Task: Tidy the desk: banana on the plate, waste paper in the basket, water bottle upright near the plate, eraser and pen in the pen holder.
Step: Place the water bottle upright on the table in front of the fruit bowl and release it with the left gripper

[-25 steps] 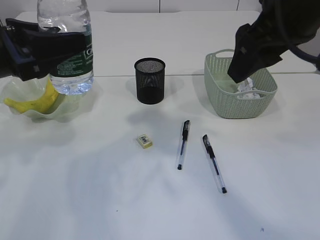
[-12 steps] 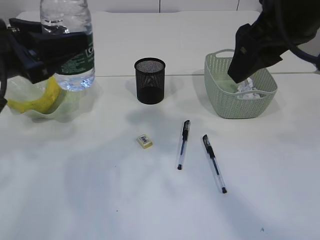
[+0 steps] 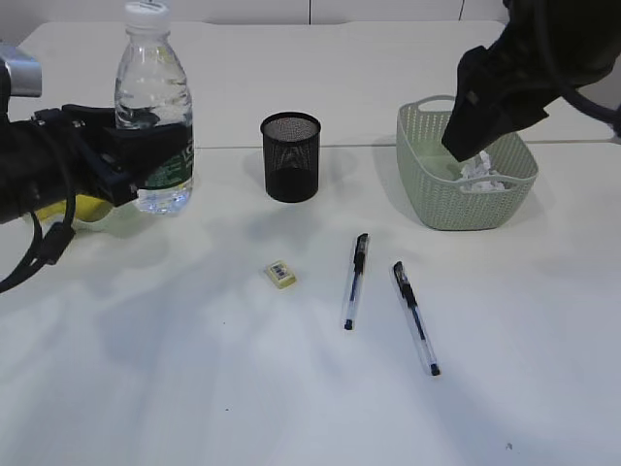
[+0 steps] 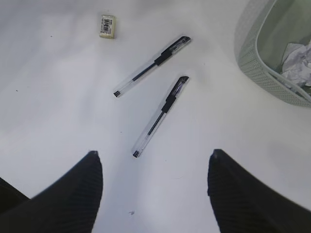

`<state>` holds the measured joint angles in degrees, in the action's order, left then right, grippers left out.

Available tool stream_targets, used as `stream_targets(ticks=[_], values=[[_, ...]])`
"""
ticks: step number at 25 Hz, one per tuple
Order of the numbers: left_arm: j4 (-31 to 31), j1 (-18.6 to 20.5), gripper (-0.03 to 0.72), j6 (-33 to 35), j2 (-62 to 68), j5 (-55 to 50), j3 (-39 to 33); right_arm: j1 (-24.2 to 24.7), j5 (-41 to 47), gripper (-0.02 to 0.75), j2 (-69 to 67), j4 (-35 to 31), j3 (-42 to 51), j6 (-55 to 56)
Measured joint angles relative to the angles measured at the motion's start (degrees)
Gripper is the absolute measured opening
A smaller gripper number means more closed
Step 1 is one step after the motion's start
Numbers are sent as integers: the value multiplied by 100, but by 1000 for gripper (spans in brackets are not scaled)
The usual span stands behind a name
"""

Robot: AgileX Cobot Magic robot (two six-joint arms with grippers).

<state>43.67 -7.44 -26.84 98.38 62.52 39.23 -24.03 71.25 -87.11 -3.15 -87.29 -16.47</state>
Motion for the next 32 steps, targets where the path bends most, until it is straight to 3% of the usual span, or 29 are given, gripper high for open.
stream_targets(ticks=[7,12,32], values=[[-164,0,376,604,533,11,0,0,0,501,0,-183,0,4],[-604,0,376,951,945,1,0,0,0,501,0,-235,0,4],[-1326,0,376,1221,2041,-18,241,0,0,502,0,-235,0,14]])
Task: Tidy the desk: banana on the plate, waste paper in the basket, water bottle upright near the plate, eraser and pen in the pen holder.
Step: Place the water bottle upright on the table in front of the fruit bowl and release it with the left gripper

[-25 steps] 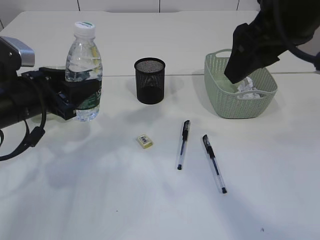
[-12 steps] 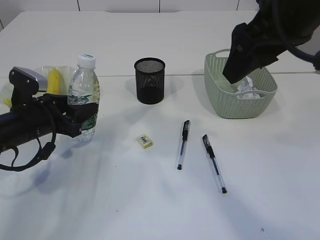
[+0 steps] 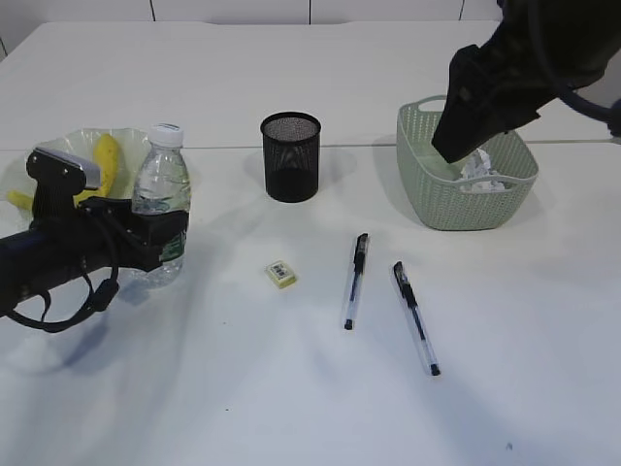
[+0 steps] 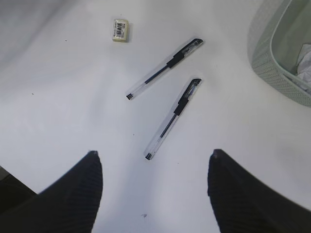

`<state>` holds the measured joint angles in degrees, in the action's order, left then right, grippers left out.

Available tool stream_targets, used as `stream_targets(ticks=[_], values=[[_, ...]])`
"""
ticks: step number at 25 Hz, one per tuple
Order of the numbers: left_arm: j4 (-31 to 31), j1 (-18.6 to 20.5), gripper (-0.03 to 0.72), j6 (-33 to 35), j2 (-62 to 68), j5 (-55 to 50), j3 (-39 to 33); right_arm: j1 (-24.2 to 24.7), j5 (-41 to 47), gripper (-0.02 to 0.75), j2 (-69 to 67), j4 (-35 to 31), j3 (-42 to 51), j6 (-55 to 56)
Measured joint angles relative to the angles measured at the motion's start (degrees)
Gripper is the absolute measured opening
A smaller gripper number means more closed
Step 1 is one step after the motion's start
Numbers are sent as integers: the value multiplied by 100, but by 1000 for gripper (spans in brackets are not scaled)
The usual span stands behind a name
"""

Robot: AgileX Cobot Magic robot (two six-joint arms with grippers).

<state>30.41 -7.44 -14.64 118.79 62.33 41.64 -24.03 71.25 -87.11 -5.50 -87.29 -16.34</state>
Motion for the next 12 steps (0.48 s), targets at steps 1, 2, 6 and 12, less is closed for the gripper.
stream_targets(ticks=[1,2,6,12], values=[[0,0,376,0,49,12,48,0,0,502,0,0,0,0],[0,0,376,9,92,12,110,0,0,502,0,0,0,0],[-21,0,376,9,213,129,194,0,0,502,0,0,0,0],[-11,0,376,9,342,346,232,0,0,502,0,0,0,0]])
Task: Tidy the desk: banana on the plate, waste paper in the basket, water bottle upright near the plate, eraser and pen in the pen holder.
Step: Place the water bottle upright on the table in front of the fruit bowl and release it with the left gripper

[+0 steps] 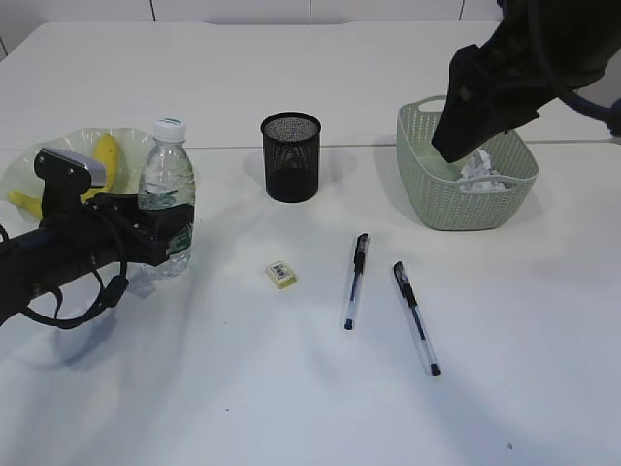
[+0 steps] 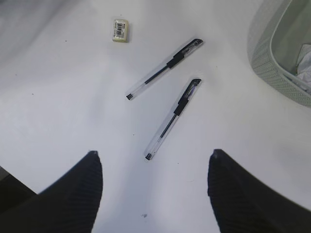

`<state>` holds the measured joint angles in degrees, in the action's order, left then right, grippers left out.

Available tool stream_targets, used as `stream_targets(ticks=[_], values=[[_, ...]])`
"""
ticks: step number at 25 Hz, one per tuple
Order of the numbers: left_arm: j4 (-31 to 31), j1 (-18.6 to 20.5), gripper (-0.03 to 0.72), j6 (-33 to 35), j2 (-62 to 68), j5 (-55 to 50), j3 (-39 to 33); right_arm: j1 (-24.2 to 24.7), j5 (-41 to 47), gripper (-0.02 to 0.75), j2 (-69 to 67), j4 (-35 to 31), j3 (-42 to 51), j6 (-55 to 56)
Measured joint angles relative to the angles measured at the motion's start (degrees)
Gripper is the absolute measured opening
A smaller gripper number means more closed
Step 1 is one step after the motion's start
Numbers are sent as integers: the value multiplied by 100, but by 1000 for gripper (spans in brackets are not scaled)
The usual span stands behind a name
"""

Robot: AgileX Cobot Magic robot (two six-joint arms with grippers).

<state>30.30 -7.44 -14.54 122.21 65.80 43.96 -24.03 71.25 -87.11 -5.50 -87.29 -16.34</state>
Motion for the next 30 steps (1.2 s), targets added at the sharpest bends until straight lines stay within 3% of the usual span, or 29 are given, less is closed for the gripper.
stream_targets(ticks=[30], values=[[191,0,466,41,5,11,0,0,-11,501,0,0,0,0]])
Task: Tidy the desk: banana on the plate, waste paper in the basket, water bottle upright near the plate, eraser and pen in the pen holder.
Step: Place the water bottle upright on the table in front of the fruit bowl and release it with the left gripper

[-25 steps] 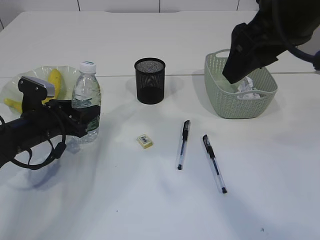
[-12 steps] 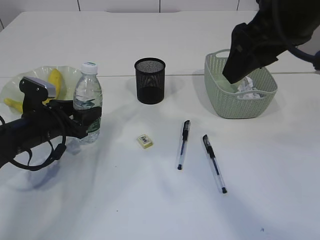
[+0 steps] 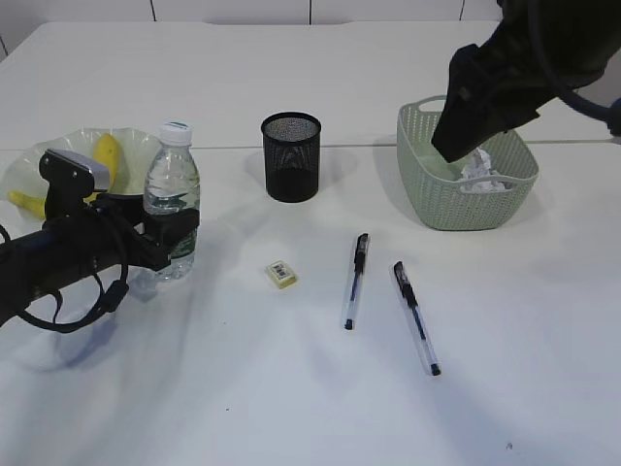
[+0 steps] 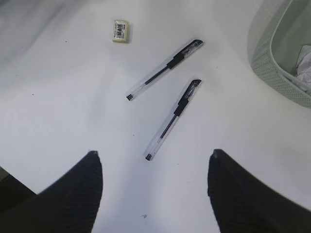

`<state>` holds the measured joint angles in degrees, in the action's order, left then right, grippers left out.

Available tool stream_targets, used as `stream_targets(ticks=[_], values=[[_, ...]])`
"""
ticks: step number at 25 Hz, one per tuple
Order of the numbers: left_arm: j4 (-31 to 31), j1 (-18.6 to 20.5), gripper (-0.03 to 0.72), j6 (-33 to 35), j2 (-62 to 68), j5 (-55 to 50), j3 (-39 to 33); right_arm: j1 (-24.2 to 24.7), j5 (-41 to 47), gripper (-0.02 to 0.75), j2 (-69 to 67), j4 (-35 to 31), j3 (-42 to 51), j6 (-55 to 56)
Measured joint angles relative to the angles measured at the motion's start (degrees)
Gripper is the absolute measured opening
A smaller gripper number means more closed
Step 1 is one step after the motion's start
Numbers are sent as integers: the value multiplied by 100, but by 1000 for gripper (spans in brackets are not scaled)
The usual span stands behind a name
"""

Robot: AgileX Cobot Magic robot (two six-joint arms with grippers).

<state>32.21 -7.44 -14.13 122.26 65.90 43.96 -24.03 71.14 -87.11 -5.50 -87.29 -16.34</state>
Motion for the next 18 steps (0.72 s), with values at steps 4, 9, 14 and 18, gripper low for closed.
stream_targets(ticks=[4,9,14,18], values=[[0,0,487,14,0,0,0,0,0,501,0,0,0,0],[0,0,517,14,0,0,0,0,0,501,0,0,0,0],[26,0,521,14,0,-10,0,0,0,501,0,0,0,0],[30,0,522,14,0,-10,0,0,0,501,0,0,0,-11]])
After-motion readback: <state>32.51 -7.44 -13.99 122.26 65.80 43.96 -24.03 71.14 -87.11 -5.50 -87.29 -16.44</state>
